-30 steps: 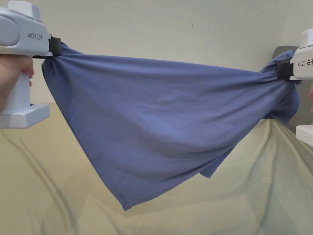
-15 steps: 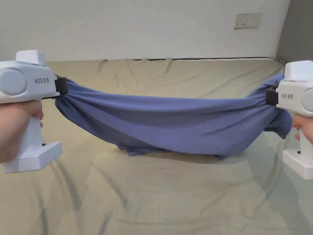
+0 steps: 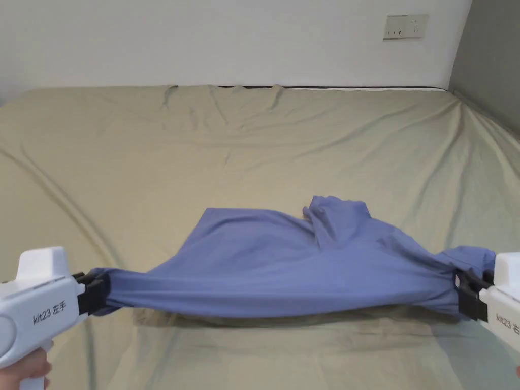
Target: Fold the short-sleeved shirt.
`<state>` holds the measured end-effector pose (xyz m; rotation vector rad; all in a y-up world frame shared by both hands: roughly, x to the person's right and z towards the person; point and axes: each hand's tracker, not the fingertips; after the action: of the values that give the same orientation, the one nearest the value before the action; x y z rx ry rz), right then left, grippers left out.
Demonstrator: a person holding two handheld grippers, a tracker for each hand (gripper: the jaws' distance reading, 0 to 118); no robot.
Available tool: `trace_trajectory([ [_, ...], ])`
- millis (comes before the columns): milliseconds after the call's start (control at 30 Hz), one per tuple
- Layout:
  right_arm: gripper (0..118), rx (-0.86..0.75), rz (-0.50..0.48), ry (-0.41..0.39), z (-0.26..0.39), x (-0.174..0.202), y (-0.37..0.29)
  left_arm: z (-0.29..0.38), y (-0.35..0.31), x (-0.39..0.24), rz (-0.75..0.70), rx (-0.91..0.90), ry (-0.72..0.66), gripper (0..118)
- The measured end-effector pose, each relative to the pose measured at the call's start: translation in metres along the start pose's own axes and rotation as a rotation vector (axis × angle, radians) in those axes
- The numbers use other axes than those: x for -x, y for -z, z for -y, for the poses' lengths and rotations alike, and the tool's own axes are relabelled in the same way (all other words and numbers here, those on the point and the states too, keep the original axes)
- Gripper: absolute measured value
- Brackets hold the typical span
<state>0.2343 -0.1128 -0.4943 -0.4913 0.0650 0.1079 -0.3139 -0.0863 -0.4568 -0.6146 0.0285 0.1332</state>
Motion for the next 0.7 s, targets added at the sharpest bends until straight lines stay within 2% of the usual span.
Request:
trace_trajectory([
  [267,15,0.003,-0.062,0.071,0.038,-0.011,-0.093,0.052,-0.076,0.008,0.050,0.013,0.023,1],
  [367,15,0.041,-0.065,0.032,0.056,-0.010,-0.109,0.074,-0.086,0.011,0.048,0.054,0.029,1],
  [467,15,0.077,-0.067,0.035,0.067,-0.015,-0.104,0.093,-0.070,0.020,0.035,0.109,0.021,1],
  [567,15,0.106,-0.054,-0.009,0.076,-0.013,-0.093,0.111,-0.051,0.015,0.006,0.177,0.068,2],
  [600,15,0.122,-0.065,0.002,0.080,-0.015,-0.091,0.115,-0.048,0.014,0.008,0.189,0.074,6],
  [633,16,0.160,-0.089,0.023,0.082,-0.018,-0.090,0.117,-0.047,0.014,0.011,0.191,0.068,17],
  [667,20,0.202,-0.129,0.054,0.084,-0.021,-0.090,0.119,-0.046,0.015,0.006,0.206,0.064,39],
  [700,41,0.233,-0.152,0.071,0.085,-0.024,-0.092,0.121,-0.046,0.016,0.001,0.220,0.067,78],
])
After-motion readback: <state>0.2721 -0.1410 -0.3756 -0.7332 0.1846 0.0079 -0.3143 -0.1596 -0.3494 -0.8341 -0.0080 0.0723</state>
